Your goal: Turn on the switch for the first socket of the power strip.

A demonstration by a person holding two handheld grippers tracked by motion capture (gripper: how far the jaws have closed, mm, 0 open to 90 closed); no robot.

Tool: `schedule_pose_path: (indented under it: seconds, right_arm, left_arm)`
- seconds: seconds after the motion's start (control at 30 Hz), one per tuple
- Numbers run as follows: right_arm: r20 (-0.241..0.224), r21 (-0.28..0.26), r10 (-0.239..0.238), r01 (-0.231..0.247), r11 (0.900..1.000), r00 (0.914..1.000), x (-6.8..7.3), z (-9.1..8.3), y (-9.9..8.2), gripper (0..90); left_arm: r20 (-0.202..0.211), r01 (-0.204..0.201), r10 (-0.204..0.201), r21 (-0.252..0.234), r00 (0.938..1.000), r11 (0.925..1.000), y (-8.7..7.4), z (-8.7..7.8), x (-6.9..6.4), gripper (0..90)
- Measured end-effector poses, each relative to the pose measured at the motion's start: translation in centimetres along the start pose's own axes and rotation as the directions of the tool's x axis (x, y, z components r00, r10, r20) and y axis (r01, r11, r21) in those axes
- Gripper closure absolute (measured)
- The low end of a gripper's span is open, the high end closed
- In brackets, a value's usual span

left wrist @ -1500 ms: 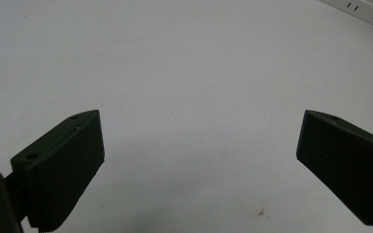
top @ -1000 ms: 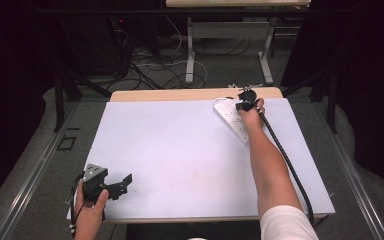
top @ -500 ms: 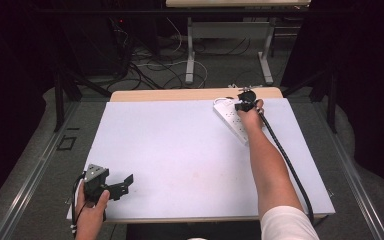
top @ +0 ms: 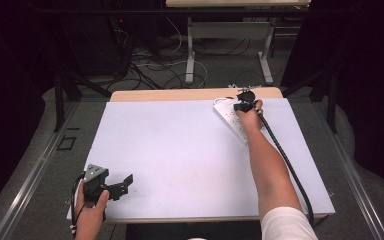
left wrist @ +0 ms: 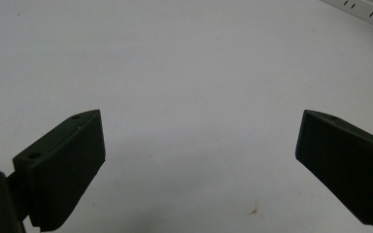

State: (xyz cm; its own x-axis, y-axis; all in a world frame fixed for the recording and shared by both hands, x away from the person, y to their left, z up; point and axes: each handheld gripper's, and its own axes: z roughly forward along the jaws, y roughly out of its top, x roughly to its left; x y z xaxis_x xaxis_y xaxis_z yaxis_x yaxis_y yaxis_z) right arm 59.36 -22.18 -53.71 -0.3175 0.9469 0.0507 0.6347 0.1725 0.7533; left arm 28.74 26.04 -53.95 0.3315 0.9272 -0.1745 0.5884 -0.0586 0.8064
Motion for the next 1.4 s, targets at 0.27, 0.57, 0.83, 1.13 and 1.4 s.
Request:
schedule_pose_path:
  seconds: [0.27,0.57,0.83,1.13,1.4]
  right_arm:
    - [0.004,0.022,-0.006,0.006,0.9998,1.0000,0.2,-0.4,0.1,85.6]
    - [0.008,0.046,-0.016,0.016,0.9988,0.9998,0.2,-1.2,0.4,84.1]
    - [0.017,0.072,-0.026,0.025,0.9971,0.9995,0.3,-2.0,0.7,82.0]
    - [0.011,0.097,-0.016,0.015,0.9952,0.9998,0.2,-2.7,0.9,79.2]
    - [0.007,0.110,-0.023,0.023,0.9936,0.9997,0.2,-3.5,1.2,71.5]
  left_arm:
    - [0.004,0.000,0.000,-0.004,1.0000,1.0000,0.1,0.1,-0.1,4.0]
    - [0.010,-0.009,0.009,0.000,0.9999,1.0000,0.2,0.2,-0.2,4.0]
    - [0.014,-0.013,0.013,0.000,0.9998,0.9999,0.3,0.3,-0.3,4.1]
    - [0.017,-0.022,0.022,0.004,0.9996,0.9997,0.4,0.4,-0.3,4.1]
    - [0.023,-0.032,0.032,0.005,0.9992,0.9995,0.6,0.6,-0.5,4.1]
